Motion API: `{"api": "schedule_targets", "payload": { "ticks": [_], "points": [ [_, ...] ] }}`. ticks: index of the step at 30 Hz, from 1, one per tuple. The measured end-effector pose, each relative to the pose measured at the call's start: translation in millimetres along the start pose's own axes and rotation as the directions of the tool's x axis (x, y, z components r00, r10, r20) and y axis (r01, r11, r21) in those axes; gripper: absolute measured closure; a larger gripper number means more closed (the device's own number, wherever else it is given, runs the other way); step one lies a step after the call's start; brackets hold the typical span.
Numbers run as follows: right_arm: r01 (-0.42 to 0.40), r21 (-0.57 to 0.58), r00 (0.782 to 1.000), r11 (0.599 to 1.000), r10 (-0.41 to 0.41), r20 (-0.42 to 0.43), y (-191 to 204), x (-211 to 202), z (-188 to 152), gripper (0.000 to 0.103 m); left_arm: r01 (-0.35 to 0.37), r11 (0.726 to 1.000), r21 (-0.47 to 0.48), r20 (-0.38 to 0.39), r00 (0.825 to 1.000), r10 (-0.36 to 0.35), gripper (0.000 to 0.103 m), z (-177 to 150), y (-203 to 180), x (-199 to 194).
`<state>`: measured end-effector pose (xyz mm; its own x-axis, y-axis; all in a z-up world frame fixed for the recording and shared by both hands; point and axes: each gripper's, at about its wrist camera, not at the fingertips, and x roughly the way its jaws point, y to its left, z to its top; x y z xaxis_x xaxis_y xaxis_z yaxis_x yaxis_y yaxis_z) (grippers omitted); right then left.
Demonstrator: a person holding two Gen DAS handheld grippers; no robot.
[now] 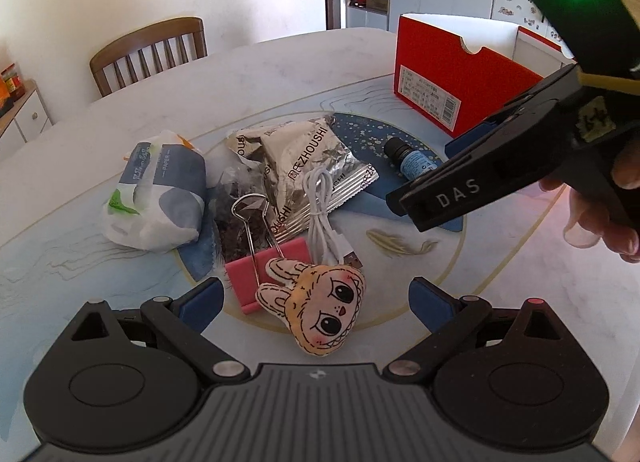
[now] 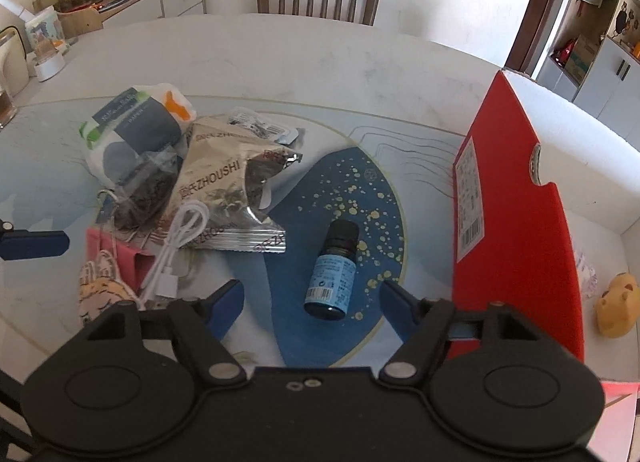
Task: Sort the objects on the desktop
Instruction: 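Grasp the cartoon-face keychain with the left tool while the right tool grasps the blue bottle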
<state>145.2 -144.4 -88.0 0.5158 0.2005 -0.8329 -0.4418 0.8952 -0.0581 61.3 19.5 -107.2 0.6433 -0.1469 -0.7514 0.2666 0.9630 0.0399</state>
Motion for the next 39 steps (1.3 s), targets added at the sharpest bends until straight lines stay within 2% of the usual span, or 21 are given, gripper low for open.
{"api": "schedule_targets", "payload": {
  "ticks": [8, 11, 15, 17, 23, 27, 31, 39],
  "points": [
    [0.003, 0.022, 1.000, 1.000, -0.002, -0.016, -5, 11, 0, 0.038, 0.003, 1.000, 0.017, 0.001, 1.000, -0.003, 0.013, -3, -3, 3],
    [0.001, 0.030, 1.000, 1.000, -0.001, -0.014, -6, 13, 1, 0.039, -0.002, 1.000, 0.019, -0.002, 1.000, 0.002, 0.014, -3, -3, 5],
    [-0.003, 0.038, 1.000, 0.999, 0.003, -0.011, -8, 14, 3, 0.043, -0.003, 1.000, 0.016, -0.011, 1.000, 0.003, 0.026, -4, -1, 9],
    [-0.011, 0.048, 1.000, 0.999, 0.011, -0.009, -9, 14, 3, 0.045, -0.002, 1.000, 0.015, -0.012, 1.000, 0.002, 0.029, -4, -1, 9],
    [-0.022, 0.058, 1.000, 0.998, 0.023, -0.005, -10, 13, 2, 0.057, -0.013, 1.000, 0.018, -0.008, 1.000, 0.013, 0.042, -4, -1, 7],
    [-0.022, 0.065, 1.000, 0.998, 0.023, -0.008, -10, 13, 2, 0.060, -0.008, 1.000, -0.001, -0.012, 1.000, 0.008, 0.044, -3, 2, 6],
    [-0.013, 0.073, 1.000, 0.997, 0.013, -0.007, -11, 13, 3, 0.075, -0.007, 1.000, -0.009, -0.010, 1.000, 0.007, 0.045, -4, 2, 4],
    [-0.005, 0.087, 1.000, 0.996, 0.005, -0.001, -11, 8, 0, 0.080, -0.003, 1.000, -0.023, -0.003, 1.000, 0.003, 0.047, -3, 2, -2]
  ]
}}
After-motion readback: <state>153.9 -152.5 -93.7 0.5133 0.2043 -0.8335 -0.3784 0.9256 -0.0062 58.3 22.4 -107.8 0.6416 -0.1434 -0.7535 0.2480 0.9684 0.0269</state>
